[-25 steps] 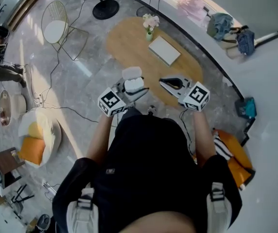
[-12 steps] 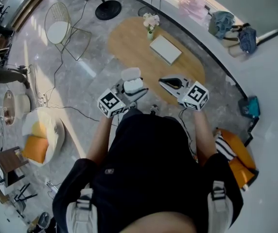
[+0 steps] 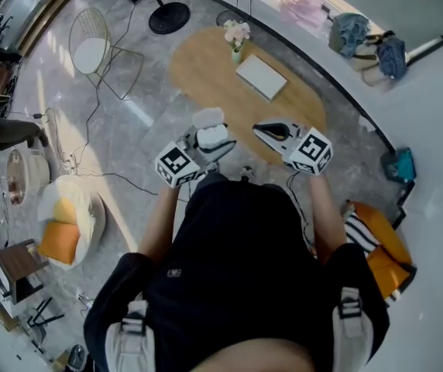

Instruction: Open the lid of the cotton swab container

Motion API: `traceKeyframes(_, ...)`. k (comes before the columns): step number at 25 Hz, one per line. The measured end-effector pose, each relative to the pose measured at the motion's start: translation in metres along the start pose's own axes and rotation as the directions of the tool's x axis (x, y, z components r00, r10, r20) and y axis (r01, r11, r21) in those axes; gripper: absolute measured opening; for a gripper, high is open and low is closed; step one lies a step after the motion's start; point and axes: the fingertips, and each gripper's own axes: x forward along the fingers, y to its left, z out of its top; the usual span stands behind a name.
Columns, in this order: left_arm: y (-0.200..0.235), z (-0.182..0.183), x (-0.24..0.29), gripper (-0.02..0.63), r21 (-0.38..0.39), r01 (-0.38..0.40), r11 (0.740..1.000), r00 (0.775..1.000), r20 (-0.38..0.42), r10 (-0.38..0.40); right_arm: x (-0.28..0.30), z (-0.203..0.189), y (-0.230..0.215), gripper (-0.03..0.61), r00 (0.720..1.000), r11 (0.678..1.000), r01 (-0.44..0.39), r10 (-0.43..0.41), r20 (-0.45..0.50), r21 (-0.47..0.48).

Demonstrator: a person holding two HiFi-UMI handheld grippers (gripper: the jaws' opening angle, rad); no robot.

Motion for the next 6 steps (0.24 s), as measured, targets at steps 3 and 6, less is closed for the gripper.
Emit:
traceKeyframes(3, -0.0019, -0.0006, -0.0014, 0.187, -0.001, 0.001, 1.000, 1.000, -0.004, -0.001, -0.0002, -0.0029, 0.0028, -0.005, 1.000, 1.000, 0.001, -0.001, -0.010, 0.004)
traceKeyframes(6, -0.0050, -0.0015, -0.0021, 0.187, -0.004, 0.003, 1.000, 1.000, -0.006, -0.003, -0.0008, -0.0058, 0.0058, -0.005, 1.000, 1.000, 0.003, -0.003, -0.020, 0.014)
